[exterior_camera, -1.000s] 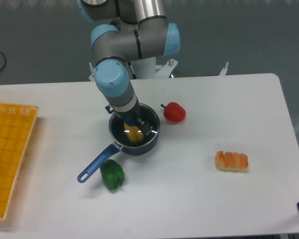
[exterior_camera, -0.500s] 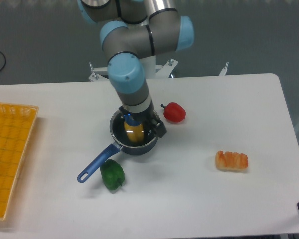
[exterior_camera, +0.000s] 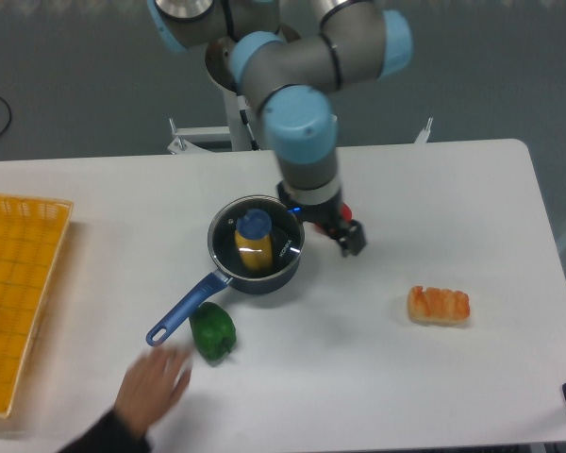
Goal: Close the pot lid
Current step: 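Open the gripper and lift it away from the lid knob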
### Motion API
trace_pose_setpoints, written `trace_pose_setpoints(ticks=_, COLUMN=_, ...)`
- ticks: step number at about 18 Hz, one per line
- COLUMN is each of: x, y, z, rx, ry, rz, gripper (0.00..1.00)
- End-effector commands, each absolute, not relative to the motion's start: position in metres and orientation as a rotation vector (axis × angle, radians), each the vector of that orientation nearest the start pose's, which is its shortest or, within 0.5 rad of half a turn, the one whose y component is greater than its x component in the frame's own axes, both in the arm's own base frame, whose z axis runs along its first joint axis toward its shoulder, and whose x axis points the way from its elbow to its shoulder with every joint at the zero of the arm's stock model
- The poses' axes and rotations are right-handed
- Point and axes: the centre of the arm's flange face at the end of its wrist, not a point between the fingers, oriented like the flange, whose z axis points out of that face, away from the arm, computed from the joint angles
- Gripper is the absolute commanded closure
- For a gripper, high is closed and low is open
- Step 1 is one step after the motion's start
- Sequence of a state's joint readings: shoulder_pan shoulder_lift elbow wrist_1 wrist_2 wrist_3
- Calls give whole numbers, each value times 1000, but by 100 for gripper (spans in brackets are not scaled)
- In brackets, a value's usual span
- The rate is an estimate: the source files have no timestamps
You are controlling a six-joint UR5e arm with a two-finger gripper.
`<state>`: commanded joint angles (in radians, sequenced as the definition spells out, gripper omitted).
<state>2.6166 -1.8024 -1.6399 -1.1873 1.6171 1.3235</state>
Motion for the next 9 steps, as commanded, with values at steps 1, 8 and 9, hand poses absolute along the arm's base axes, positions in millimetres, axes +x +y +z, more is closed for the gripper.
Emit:
trace_pose_setpoints(ticks=1, x=-449, y=391, z=373, rx=-3104, ry=439, rz=147, gripper=0)
trace_pose_setpoints(ticks=8, x=-481, y=354, z=372, rx=-3101, ry=502, rz=138, gripper=0)
trace_pose_setpoints(ticks=9, x=-483, y=350, z=373, rx=-3102, ry=521, rz=139, gripper=0)
